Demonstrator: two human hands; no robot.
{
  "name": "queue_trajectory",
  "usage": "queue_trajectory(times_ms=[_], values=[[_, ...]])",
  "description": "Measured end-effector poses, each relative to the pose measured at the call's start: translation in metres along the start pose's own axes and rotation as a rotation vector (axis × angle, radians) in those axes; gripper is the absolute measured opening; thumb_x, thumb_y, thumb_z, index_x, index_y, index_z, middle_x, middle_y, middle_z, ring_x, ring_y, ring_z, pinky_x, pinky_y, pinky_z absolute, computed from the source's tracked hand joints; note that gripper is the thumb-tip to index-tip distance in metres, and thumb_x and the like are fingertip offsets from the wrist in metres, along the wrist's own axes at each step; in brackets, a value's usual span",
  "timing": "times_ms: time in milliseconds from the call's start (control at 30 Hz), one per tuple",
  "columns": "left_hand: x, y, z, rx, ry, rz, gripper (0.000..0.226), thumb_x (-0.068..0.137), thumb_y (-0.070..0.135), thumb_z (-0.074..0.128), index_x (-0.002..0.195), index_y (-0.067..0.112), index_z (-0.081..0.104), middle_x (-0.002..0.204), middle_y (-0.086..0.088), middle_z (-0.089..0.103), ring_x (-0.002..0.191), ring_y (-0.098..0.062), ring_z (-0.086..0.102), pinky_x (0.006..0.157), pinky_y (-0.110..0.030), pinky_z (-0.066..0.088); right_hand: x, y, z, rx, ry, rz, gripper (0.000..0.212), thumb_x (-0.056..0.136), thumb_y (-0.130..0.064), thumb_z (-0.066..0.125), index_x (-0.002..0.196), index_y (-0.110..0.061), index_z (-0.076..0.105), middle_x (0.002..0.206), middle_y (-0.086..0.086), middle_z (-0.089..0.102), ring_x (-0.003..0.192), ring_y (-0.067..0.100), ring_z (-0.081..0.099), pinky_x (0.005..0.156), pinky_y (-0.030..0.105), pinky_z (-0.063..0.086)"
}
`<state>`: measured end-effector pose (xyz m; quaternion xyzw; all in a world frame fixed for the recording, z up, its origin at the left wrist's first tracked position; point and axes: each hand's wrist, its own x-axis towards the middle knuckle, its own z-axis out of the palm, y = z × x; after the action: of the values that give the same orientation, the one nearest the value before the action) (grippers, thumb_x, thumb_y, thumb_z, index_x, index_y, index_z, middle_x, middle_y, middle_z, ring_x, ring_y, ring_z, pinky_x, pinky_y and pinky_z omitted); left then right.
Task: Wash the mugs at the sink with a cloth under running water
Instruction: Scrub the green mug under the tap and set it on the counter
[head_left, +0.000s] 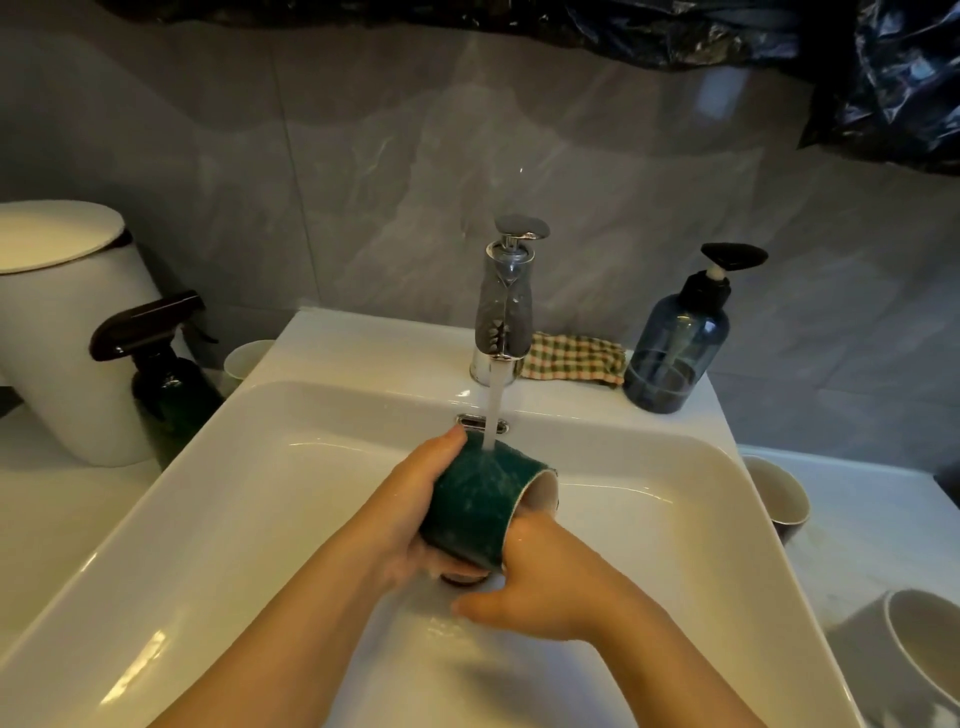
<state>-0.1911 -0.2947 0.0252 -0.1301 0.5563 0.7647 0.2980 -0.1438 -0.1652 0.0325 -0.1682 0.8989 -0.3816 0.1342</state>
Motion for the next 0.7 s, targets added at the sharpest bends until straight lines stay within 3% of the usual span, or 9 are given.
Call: queue_trajectory(times_ms=[100, 200, 233, 300, 400, 467, 533, 600, 700], values=[[0.003, -0.004, 0.003, 0.059, -0.005, 0.186, 0.032, 0.093, 0.045, 0.045, 0.112, 0.026, 0.062, 0.112, -0.011, 0.067, 0.103, -0.030, 0.064, 0.077, -0.052, 0.056, 0.000, -0.002, -0.008, 0.651, 0.027, 0.113, 0.048, 0.075, -0.002, 0.069, 0.116, -0.023, 0.058, 0.113, 0.005, 0.065, 0.105, 0.018, 0.063, 0.093, 0.034, 0.053], [0.005, -0.004, 0.008, 0.210, 0.018, 0.347, 0.027, 0.096, 0.043, 0.039, 0.113, 0.033, 0.058, 0.114, -0.004, 0.064, 0.105, -0.026, 0.062, 0.080, -0.054, 0.055, 0.002, 0.002, -0.009, 1.473, 0.063, 0.132, 0.039, 0.072, -0.004, 0.064, 0.109, -0.012, 0.068, 0.115, 0.019, 0.065, 0.110, 0.034, 0.062, 0.097, 0.053, 0.046], [0.005, -0.004, 0.009, 0.229, 0.019, 0.364, 0.027, 0.096, 0.044, 0.038, 0.113, 0.035, 0.057, 0.115, -0.003, 0.063, 0.106, -0.026, 0.061, 0.080, -0.054, 0.056, 0.003, 0.002, -0.009, 1.593, 0.062, 0.126, 0.037, 0.071, -0.006, 0.064, 0.107, -0.011, 0.070, 0.115, 0.020, 0.065, 0.111, 0.037, 0.061, 0.098, 0.055, 0.044], [0.005, -0.004, 0.008, 0.213, 0.019, 0.346, 0.030, 0.096, 0.045, 0.038, 0.114, 0.033, 0.059, 0.114, -0.004, 0.064, 0.106, -0.027, 0.062, 0.082, -0.053, 0.055, 0.004, 0.002, -0.007, 1.375, 0.061, 0.127, 0.040, 0.072, -0.004, 0.065, 0.112, -0.014, 0.066, 0.116, 0.019, 0.064, 0.110, 0.032, 0.062, 0.096, 0.052, 0.047], [0.005, -0.004, 0.003, 0.123, 0.030, 0.256, 0.031, 0.094, 0.044, 0.046, 0.114, 0.028, 0.062, 0.114, -0.007, 0.066, 0.106, -0.025, 0.063, 0.091, -0.050, 0.052, 0.009, 0.008, 0.008, 0.428, 0.105, 0.065, 0.054, 0.075, -0.009, 0.070, 0.121, -0.029, 0.054, 0.118, 0.000, 0.059, 0.111, 0.014, 0.058, 0.095, 0.035, 0.051], [0.006, -0.005, 0.001, 0.147, 0.024, 0.236, 0.032, 0.093, 0.044, 0.046, 0.116, 0.027, 0.061, 0.114, -0.006, 0.065, 0.107, -0.024, 0.062, 0.091, -0.048, 0.052, 0.012, 0.010, 0.014, 0.187, 0.153, 0.040, 0.055, 0.074, -0.014, 0.071, 0.114, -0.046, 0.050, 0.116, -0.008, 0.056, 0.112, 0.009, 0.055, 0.093, 0.032, 0.051], [0.007, -0.005, 0.001, 0.148, 0.023, 0.264, 0.031, 0.095, 0.042, 0.045, 0.116, 0.027, 0.061, 0.113, -0.006, 0.066, 0.105, -0.023, 0.063, 0.089, -0.045, 0.053, 0.010, 0.006, 0.012, 0.368, 0.139, 0.041, 0.045, 0.076, -0.008, 0.068, 0.108, -0.038, 0.057, 0.108, 0.000, 0.062, 0.104, 0.014, 0.061, 0.091, 0.036, 0.053], [0.008, -0.005, 0.002, 0.165, 0.032, 0.329, 0.028, 0.096, 0.039, 0.043, 0.114, 0.028, 0.061, 0.112, -0.006, 0.067, 0.104, -0.023, 0.065, 0.088, -0.047, 0.054, 0.010, 0.001, 0.005, 0.825, 0.123, 0.108, 0.043, 0.073, -0.006, 0.068, 0.113, -0.019, 0.060, 0.108, 0.011, 0.067, 0.104, 0.022, 0.064, 0.093, 0.044, 0.051], [0.007, -0.004, 0.003, 0.289, 0.055, 0.434, 0.020, 0.096, 0.033, 0.044, 0.110, 0.036, 0.059, 0.114, -0.004, 0.064, 0.103, -0.023, 0.062, 0.079, -0.044, 0.057, 0.008, 0.003, -0.001, 1.415, 0.155, 0.180, 0.048, 0.069, -0.005, 0.069, 0.116, -0.012, 0.060, 0.107, 0.014, 0.069, 0.101, 0.028, 0.066, 0.087, 0.043, 0.055]])
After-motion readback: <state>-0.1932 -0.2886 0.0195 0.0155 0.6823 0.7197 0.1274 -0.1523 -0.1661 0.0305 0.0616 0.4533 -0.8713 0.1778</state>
